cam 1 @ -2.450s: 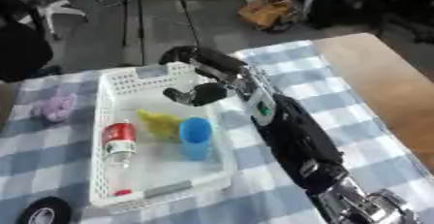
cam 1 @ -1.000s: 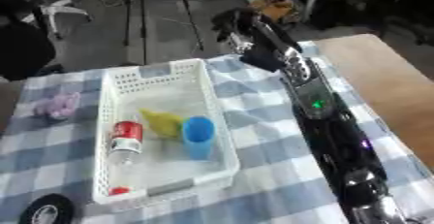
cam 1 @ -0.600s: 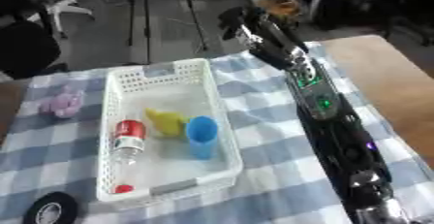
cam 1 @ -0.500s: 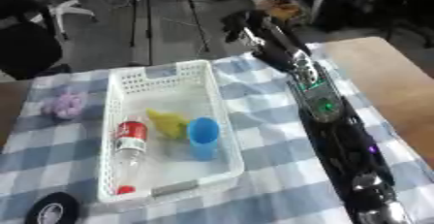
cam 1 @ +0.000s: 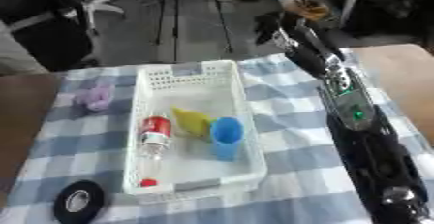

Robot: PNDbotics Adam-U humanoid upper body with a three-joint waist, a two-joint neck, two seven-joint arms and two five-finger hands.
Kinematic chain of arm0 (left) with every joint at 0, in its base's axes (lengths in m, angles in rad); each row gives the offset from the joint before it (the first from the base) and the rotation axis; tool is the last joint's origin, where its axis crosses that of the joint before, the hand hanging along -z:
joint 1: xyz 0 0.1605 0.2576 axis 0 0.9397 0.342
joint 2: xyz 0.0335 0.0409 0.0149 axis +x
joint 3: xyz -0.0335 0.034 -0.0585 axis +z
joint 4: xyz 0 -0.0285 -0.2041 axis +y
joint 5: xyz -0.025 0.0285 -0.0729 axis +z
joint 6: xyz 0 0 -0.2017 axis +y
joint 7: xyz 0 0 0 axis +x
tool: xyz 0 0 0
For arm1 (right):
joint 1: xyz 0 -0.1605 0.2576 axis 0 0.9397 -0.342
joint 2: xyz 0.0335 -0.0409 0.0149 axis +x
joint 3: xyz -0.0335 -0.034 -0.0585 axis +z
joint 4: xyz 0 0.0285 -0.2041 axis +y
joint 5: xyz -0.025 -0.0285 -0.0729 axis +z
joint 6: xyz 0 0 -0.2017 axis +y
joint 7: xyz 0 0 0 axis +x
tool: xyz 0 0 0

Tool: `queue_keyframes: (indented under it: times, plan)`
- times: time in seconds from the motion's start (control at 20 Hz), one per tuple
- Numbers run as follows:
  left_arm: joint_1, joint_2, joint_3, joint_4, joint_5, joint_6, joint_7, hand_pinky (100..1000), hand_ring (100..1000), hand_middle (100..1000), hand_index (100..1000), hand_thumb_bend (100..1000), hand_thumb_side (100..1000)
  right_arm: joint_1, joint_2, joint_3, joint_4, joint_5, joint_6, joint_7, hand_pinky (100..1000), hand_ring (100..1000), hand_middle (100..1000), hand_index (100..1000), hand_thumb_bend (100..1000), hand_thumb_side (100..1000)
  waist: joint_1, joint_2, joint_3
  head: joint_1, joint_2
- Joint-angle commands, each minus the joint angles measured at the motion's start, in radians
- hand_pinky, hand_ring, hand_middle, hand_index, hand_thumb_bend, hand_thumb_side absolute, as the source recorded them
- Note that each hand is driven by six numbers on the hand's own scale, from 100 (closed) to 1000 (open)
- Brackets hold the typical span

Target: Pick up objects on the table and place them in the box.

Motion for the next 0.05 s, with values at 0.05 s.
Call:
queue_keyframes:
  times: [0.05]
  plan:
    - [-0.006,0.017,0.009,-0.022,-0.002,0.000,0.005,356,931,877,847,526,926,-0.014,-0.028,-0.007,-0.028,-0.015,0.002,-0.011,628,572,607,776,100,748,-0.015,-0.027,0.001,0.013,0.016]
